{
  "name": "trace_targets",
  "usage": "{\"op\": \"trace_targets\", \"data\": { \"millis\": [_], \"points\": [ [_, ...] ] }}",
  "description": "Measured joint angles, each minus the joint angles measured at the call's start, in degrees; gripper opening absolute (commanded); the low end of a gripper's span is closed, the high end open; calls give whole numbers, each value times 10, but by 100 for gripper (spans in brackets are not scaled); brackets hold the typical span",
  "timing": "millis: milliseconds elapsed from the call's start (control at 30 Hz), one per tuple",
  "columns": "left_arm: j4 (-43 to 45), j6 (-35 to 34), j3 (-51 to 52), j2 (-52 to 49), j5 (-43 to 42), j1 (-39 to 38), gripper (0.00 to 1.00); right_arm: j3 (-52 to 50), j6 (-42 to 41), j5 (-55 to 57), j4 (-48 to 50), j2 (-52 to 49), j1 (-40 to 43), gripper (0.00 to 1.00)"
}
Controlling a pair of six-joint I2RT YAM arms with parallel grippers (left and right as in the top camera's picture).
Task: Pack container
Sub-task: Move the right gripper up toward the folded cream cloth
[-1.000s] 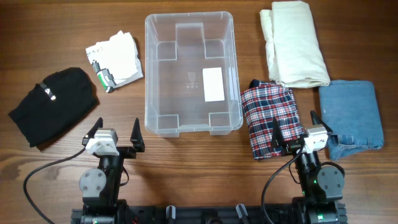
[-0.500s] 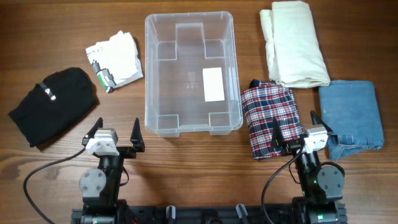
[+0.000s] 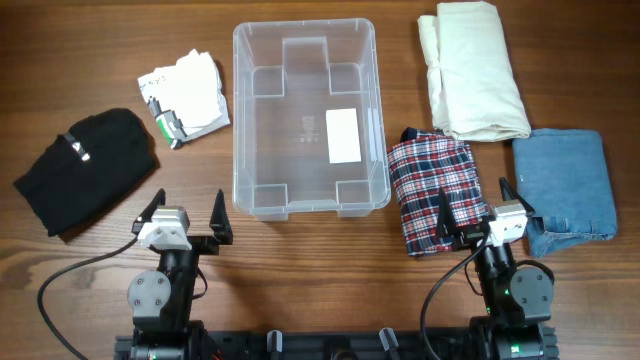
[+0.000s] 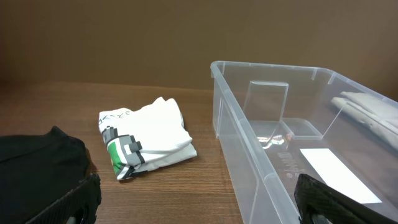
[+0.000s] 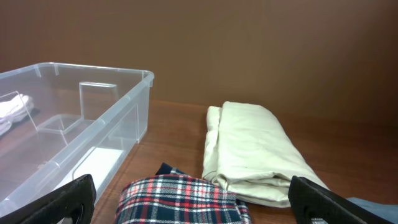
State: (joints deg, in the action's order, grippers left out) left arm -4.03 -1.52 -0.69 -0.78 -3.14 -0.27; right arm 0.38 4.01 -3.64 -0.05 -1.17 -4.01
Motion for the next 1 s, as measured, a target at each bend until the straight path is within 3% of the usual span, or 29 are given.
{"op": "trace_targets", "data": {
  "millis": [367, 767, 1000],
  "points": [
    [0, 0, 0, 0, 0, 0, 100, 0, -5, -4, 0, 0, 0, 100],
    [0, 0, 0, 0, 0, 0, 100, 6, -123, -23, 19, 0, 0, 100],
    [0, 0, 0, 0, 0, 0, 100, 127, -137, -28, -8, -61, 0, 100]
  ]
}}
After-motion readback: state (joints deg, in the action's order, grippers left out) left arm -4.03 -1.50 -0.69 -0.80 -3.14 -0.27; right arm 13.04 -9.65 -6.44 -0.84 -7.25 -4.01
